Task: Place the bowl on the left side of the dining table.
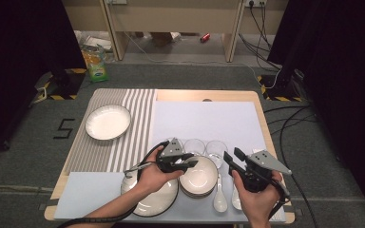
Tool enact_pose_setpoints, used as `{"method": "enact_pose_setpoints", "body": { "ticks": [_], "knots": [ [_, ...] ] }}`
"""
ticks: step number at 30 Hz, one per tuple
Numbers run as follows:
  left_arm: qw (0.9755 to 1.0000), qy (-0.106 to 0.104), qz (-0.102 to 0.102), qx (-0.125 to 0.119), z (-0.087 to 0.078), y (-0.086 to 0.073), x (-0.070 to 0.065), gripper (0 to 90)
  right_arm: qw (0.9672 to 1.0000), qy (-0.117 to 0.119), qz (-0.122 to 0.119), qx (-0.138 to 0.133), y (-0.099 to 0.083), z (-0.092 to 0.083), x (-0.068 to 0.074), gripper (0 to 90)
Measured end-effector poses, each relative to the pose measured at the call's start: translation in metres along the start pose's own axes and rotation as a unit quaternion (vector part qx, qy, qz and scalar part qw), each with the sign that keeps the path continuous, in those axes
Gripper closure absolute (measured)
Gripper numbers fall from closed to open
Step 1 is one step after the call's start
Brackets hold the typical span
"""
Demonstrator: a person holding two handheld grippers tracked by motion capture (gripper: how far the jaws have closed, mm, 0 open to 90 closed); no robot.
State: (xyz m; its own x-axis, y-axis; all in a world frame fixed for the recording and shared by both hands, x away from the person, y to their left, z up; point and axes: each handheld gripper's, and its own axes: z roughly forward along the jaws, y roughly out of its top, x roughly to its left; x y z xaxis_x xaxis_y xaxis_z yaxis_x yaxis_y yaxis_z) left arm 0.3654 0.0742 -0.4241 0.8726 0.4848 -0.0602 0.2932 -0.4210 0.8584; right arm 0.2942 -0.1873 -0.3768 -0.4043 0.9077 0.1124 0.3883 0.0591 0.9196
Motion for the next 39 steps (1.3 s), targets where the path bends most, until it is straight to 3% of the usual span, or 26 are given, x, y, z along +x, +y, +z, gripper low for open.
{"method": "enact_pose_setpoints", "body": {
  "ticks": [17, 23, 39],
  "knots": [
    [0.9997, 0.008, 0.020, 0.013, 0.0029, 0.0004, -0.0026, 76.2, 1.0000, 0.000, -0.002, 0.000, -0.0003, 0.0000, -0.0005, 58.0],
    [0.9993, 0.012, 0.034, 0.010, 0.0022, -0.0005, -0.0036, 77.5, 1.0000, -0.001, 0.000, 0.000, -0.0005, -0.0003, -0.0009, 58.0],
    [0.9991, 0.017, 0.039, -0.002, -0.0022, 0.0003, -0.0056, 78.6, 1.0000, -0.001, 0.003, 0.000, -0.0003, -0.0014, -0.0011, 58.1]
  ]
}}
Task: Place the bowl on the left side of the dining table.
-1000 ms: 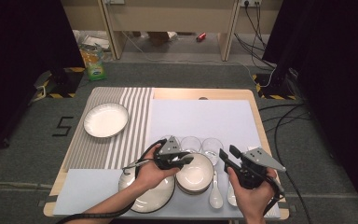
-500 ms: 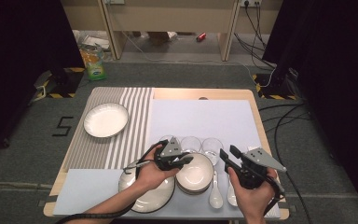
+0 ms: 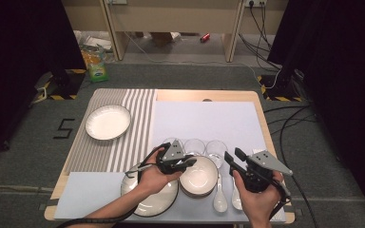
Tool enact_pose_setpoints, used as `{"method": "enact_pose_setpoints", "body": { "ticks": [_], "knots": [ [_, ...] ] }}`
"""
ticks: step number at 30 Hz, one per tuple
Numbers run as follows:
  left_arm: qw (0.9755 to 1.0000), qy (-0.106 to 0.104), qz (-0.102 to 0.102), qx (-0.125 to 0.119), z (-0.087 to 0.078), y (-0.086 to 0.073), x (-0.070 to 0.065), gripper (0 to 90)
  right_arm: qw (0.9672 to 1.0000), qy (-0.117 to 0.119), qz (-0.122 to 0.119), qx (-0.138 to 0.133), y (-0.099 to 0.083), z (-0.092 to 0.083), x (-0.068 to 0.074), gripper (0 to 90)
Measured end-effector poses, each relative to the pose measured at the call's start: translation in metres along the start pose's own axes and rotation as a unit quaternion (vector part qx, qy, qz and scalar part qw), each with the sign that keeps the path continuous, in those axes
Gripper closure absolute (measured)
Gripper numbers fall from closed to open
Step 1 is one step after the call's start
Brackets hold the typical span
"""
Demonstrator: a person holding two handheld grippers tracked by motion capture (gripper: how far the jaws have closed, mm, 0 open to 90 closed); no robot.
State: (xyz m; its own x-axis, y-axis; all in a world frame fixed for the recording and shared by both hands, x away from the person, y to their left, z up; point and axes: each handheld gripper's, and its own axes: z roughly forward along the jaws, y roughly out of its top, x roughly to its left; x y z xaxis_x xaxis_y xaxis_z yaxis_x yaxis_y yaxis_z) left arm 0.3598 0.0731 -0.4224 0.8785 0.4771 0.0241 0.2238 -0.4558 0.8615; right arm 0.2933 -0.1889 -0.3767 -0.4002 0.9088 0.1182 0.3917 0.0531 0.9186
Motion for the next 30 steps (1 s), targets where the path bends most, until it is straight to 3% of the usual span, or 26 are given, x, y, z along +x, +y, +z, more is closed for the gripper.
{"method": "enact_pose_setpoints", "body": {
  "ticks": [6, 10, 13, 14, 15, 18, 22, 27, 30],
  "knots": [
    [1.0000, 0.001, 0.009, -0.003, -0.0026, 0.0023, -0.0003, 79.8, 1.0000, 0.000, -0.002, 0.000, -0.0001, 0.0006, 0.0002, 58.2],
    [0.9996, 0.007, 0.027, -0.002, -0.0049, 0.0047, -0.0013, 81.1, 1.0000, 0.001, -0.001, 0.000, 0.0001, 0.0009, 0.0006, 58.2],
    [0.9997, -0.002, 0.017, -0.015, -0.0090, 0.0078, 0.0002, 83.4, 1.0000, 0.002, -0.003, 0.000, 0.0001, 0.0013, 0.0006, 58.1],
    [0.9992, 0.006, 0.040, -0.008, -0.0091, 0.0096, -0.0012, 83.6, 1.0000, 0.002, -0.002, 0.000, 0.0001, 0.0014, 0.0009, 58.2],
    [0.9991, 0.005, 0.041, -0.007, -0.0085, 0.0098, -0.0013, 83.8, 1.0000, 0.002, -0.003, 0.001, 0.0003, 0.0016, 0.0008, 58.2],
    [0.9998, -0.012, 0.013, -0.004, -0.0072, 0.0085, 0.0033, 83.8, 1.0000, 0.002, -0.005, 0.001, 0.0001, 0.0026, 0.0014, 58.2],
    [0.9997, -0.012, 0.023, -0.001, -0.0074, 0.0092, 0.0029, 83.9, 1.0000, 0.000, -0.003, 0.004, 0.0000, 0.0021, 0.0007, 58.3],
    [0.9997, -0.019, 0.017, 0.002, -0.0060, 0.0085, 0.0050, 83.8, 1.0000, 0.003, -0.004, 0.002, -0.0008, 0.0035, 0.0005, 58.3],
    [0.9997, -0.023, 0.004, 0.002, -0.0061, 0.0087, 0.0061, 83.9, 1.0000, 0.002, -0.004, 0.002, -0.0007, 0.0032, -0.0001, 58.4]
  ]
}}
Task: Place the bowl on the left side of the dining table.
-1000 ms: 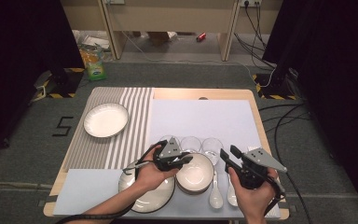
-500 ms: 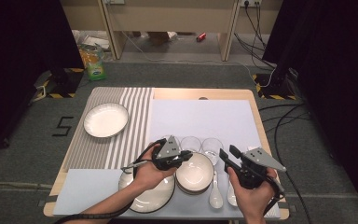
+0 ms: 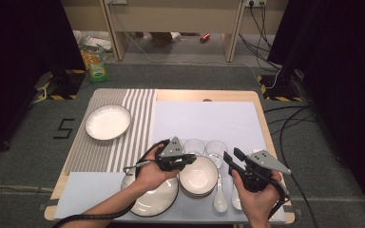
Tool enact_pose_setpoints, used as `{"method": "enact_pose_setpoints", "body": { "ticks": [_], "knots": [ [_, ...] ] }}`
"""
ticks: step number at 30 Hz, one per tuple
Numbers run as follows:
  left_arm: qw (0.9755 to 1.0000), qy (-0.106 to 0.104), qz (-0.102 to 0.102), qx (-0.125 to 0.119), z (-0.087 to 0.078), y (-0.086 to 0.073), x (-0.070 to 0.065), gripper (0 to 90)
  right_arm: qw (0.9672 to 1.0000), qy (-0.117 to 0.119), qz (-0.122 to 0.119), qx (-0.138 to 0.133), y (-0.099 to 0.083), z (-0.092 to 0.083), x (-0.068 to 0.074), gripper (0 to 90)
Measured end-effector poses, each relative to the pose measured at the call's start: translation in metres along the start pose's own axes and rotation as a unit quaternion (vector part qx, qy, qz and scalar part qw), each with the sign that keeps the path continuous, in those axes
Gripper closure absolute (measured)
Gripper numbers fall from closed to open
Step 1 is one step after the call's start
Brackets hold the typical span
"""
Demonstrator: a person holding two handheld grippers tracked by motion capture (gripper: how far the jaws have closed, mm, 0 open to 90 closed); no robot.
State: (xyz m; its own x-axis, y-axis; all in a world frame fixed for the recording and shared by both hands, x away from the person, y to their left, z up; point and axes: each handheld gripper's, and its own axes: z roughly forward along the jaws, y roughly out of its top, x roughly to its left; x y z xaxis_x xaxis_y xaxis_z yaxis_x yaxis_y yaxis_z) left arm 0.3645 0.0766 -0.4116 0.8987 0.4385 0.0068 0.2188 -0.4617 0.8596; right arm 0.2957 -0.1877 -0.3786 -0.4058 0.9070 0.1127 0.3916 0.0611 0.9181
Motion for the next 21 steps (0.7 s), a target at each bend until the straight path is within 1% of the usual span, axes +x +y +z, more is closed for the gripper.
{"method": "enact_pose_setpoints", "body": {
  "ticks": [4, 6, 7, 8, 9, 11, 12, 15, 16, 17, 18, 19, 21],
  "knots": [
    [0.9999, 0.003, -0.009, -0.013, -0.002, -0.002, -0.002, 84.1, 1.0000, -0.002, 0.004, -0.001, 0.001, -0.002, -0.001, 58.4],
    [0.9997, 0.007, -0.008, -0.021, -0.004, -0.002, -0.003, 84.1, 1.0000, -0.005, 0.003, -0.004, 0.001, -0.003, -0.003, 58.4],
    [0.9997, 0.009, -0.005, -0.023, -0.005, -0.001, -0.004, 84.0, 1.0000, -0.004, 0.006, -0.004, 0.001, -0.004, -0.003, 58.4],
    [0.9996, 0.010, -0.007, -0.026, -0.005, -0.001, -0.004, 84.1, 1.0000, -0.006, 0.005, -0.005, 0.001, -0.004, -0.003, 58.4],
    [0.9995, 0.008, -0.013, -0.029, -0.006, -0.001, -0.004, 84.1, 0.9999, -0.006, 0.012, -0.003, 0.001, -0.005, -0.003, 58.4],
    [0.9992, 0.000, -0.021, -0.035, -0.008, 0.000, -0.004, 84.3, 0.9999, -0.006, 0.010, -0.006, 0.001, -0.005, -0.004, 58.4],
    [0.9991, 0.001, -0.021, -0.037, -0.009, 0.000, -0.004, 84.4, 0.9999, -0.008, 0.006, -0.008, 0.002, -0.006, -0.005, 58.4],
    [0.9990, 0.003, -0.019, -0.040, -0.011, 0.002, -0.004, 84.4, 0.9999, -0.008, 0.008, -0.011, 0.002, -0.007, -0.005, 58.4],
    [0.9989, 0.002, -0.022, -0.042, -0.012, 0.003, -0.004, 84.5, 0.9998, -0.008, 0.011, -0.012, 0.002, -0.007, -0.005, 58.4],
    [0.9987, 0.004, -0.024, -0.045, -0.014, 0.003, -0.003, 84.5, 0.9998, -0.011, 0.008, -0.012, 0.003, -0.008, -0.006, 58.5],
    [0.9987, 0.004, -0.024, -0.044, -0.014, 0.003, -0.002, 84.5, 0.9998, -0.010, 0.011, -0.015, 0.003, -0.008, -0.006, 58.5],
    [0.9986, 0.004, -0.028, -0.046, -0.015, 0.003, -0.002, 84.6, 0.9998, -0.011, 0.007, -0.016, 0.003, -0.008, -0.007, 58.5],
    [0.9985, 0.003, -0.032, -0.043, -0.016, 0.003, -0.001, 84.7, 0.9998, -0.012, 0.008, -0.015, 0.002, -0.008, -0.008, 58.5]
  ]
}}
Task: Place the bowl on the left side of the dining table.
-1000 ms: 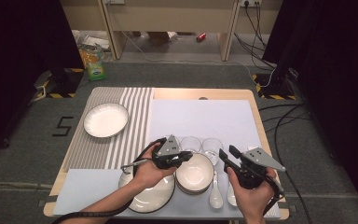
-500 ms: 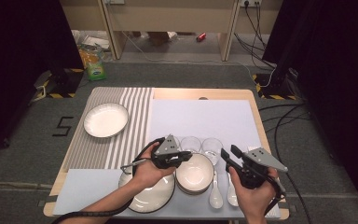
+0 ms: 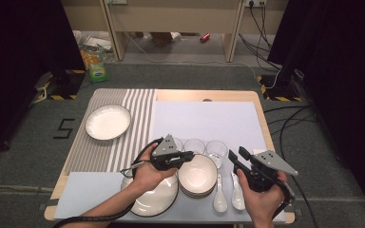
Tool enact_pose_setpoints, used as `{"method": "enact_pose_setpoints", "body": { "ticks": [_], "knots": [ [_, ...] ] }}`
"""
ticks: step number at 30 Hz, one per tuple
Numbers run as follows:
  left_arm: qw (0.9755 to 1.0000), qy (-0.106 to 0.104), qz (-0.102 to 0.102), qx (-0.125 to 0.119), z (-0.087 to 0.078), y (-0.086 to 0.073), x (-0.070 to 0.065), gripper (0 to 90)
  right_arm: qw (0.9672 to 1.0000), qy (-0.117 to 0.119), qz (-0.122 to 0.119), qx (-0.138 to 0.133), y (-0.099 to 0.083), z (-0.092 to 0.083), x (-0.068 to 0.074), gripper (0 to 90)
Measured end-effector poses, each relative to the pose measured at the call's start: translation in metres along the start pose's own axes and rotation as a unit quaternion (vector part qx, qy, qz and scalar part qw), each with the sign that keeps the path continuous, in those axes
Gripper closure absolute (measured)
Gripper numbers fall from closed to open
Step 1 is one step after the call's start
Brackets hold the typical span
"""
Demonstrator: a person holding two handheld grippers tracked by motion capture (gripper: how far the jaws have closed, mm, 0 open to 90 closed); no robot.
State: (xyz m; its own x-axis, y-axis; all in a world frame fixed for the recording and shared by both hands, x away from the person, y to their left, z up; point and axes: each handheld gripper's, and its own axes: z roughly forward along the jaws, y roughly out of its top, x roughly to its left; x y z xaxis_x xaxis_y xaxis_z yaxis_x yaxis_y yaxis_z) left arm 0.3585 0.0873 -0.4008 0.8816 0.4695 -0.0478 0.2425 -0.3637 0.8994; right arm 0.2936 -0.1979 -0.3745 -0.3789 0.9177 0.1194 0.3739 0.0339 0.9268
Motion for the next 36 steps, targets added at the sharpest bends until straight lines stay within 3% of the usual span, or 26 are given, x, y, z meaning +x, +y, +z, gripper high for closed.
{"method": "enact_pose_setpoints", "body": {
  "ticks": [19, 22, 26, 36],
  "knots": [
    [0.9997, -0.008, 0.000, 0.024, 0.005, 0.001, 0.003, 86.9, 1.0000, 0.001, 0.002, 0.009, -0.001, 0.001, 0.001, 58.1],
    [0.9996, -0.009, -0.003, 0.026, 0.006, 0.002, 0.002, 80.8, 1.0000, 0.002, 0.002, 0.009, -0.001, 0.001, 0.001, 57.9],
    [0.9994, 0.004, 0.010, 0.034, 0.008, 0.001, 0.001, 68.8, 0.9999, 0.002, 0.003, 0.010, -0.001, 0.002, 0.002, 57.8],
    [0.9979, 0.006, 0.013, 0.064, 0.015, -0.005, 0.002, 70.4, 0.9999, 0.003, 0.004, 0.010, -0.002, 0.002, 0.001, 58.1]
  ]
}}
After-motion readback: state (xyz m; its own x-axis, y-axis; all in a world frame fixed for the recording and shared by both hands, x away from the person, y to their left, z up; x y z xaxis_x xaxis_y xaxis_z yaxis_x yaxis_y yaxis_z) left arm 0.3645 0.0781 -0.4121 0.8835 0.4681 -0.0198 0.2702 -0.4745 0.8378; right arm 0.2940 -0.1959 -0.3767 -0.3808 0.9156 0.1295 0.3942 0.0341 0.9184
